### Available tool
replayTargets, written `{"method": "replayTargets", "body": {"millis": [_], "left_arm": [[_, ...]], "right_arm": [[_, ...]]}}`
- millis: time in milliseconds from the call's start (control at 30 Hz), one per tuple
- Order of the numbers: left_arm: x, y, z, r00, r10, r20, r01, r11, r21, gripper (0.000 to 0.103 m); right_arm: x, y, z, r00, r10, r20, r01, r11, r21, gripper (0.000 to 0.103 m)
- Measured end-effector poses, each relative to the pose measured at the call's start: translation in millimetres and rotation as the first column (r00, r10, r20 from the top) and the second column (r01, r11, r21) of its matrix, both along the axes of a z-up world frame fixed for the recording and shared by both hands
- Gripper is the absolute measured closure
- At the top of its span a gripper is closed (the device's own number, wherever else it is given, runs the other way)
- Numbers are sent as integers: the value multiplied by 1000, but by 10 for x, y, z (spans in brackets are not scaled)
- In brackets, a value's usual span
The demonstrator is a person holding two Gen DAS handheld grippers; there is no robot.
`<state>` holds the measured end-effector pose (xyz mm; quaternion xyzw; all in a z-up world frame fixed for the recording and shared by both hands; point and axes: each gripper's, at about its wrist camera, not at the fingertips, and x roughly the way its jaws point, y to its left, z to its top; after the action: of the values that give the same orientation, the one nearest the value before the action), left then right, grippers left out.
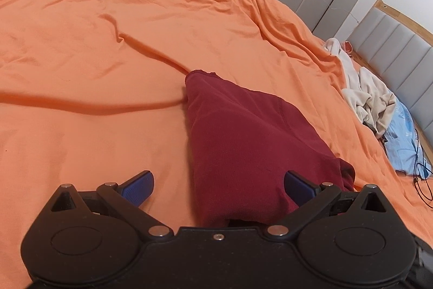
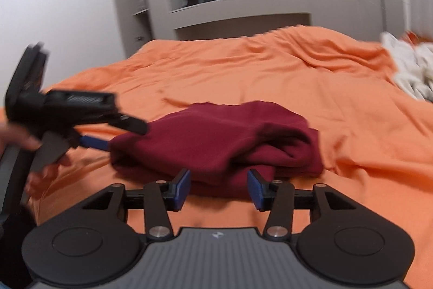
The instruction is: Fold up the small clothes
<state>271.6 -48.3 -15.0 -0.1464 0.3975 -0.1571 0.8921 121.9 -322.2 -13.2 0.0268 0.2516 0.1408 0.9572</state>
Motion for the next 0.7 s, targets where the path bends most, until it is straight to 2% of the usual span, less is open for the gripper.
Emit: {"method": "replayTargets", "body": {"millis": [167,233,267,367,500,567,633,700], "left_arm": [[-7,-14,-11,1000,11,-15,-11,1000,3,1],[-12,-17,-16,1000,10,-16,-10,1000,5,1],[-7,-23,-15,1000,10,-17,-10,1000,6,1],[-13,-24,-13,1000,8,-16,-8,1000,12,1],[-19,-31,-9,1000,6,-13,-6,1000,14,1],[-18,-37,-4,1000,0,-9,0,1000,20,1],[0,-37,-23,1000,-6,-14,6,1000,23,1],[34,-40,-85,999,-11,-40,12,1000,22,1]], "right_arm": [[170,152,-56,1000,23,-16,-23,1000,-9,51],[212,171,-89,1000,17,-13,-17,1000,-23,62],[218,172,-96,1000,7,-12,-7,1000,-30,84],[180,100,-70,1000,-12,-10,12,1000,-15,90],[35,-53,27,997,-72,16,72,997,-18,92],[44,-109,-24,997,-74,-15,74,997,-30,92],[54,-144,-97,996,-67,-54,67,998,-4,91],[24,-151,-96,997,-60,-55,61,998,12,87]]}}
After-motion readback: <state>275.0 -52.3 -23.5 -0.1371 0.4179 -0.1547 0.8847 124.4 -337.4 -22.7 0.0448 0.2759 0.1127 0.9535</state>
